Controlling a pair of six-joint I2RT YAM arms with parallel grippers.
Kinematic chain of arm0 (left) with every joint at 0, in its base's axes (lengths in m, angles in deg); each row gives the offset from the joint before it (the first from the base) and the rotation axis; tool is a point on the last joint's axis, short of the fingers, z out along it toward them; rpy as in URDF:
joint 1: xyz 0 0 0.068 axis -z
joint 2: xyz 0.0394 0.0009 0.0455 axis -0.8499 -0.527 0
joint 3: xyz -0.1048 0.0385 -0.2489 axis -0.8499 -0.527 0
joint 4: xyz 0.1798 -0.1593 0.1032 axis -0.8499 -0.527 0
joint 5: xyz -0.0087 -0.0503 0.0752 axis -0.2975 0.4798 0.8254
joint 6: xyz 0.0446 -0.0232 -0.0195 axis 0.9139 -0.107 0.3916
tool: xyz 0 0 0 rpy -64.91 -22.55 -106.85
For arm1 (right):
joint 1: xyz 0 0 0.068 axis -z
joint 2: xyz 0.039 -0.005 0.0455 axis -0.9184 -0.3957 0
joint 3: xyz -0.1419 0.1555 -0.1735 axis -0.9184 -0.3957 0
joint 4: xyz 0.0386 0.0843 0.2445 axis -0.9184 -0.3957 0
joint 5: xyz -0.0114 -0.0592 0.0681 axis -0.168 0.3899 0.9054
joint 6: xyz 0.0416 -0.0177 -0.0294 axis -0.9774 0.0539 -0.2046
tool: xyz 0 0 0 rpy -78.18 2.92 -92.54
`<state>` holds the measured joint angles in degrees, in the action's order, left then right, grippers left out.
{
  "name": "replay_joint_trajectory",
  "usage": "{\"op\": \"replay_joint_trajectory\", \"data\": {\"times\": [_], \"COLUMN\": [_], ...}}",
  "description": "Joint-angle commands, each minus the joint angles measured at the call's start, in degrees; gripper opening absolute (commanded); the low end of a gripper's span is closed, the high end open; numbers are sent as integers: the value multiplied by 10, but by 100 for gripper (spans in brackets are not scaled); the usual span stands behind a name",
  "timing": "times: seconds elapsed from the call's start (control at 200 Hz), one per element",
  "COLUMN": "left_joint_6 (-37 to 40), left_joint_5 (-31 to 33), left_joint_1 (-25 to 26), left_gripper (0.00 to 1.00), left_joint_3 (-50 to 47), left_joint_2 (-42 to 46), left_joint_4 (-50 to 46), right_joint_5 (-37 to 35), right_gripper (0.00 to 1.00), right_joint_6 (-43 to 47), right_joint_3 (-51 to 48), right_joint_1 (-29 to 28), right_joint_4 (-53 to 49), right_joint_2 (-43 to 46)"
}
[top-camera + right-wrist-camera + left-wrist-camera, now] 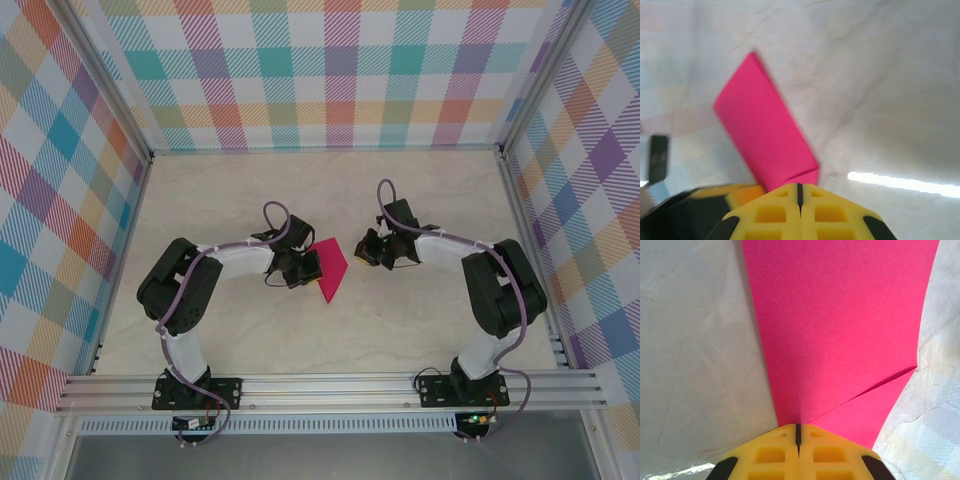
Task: Fold a paper plane with a square sheet of paper (pick it up from the middle)
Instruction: Third fold the triangle at the center of the table.
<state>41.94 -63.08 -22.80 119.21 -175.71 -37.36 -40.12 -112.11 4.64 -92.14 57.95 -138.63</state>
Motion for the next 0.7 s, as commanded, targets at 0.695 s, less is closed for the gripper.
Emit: {"op": "replay_joint_trajectory", "data": {"times": [0.695], "left_joint_6": [1], "left_joint_5": [38], "left_joint_1": [8], "left_gripper": [2], "left_joint_3": [-25], "left_joint_2": [-28], "left_joint_4": [-40], "right_joint_5": [162], "right_gripper": [5], "right_joint_6": [13], "right_joint_3": [-44], "right_joint_1": [-112], "right_joint_4": [47], "right_joint_2": [-40]}}
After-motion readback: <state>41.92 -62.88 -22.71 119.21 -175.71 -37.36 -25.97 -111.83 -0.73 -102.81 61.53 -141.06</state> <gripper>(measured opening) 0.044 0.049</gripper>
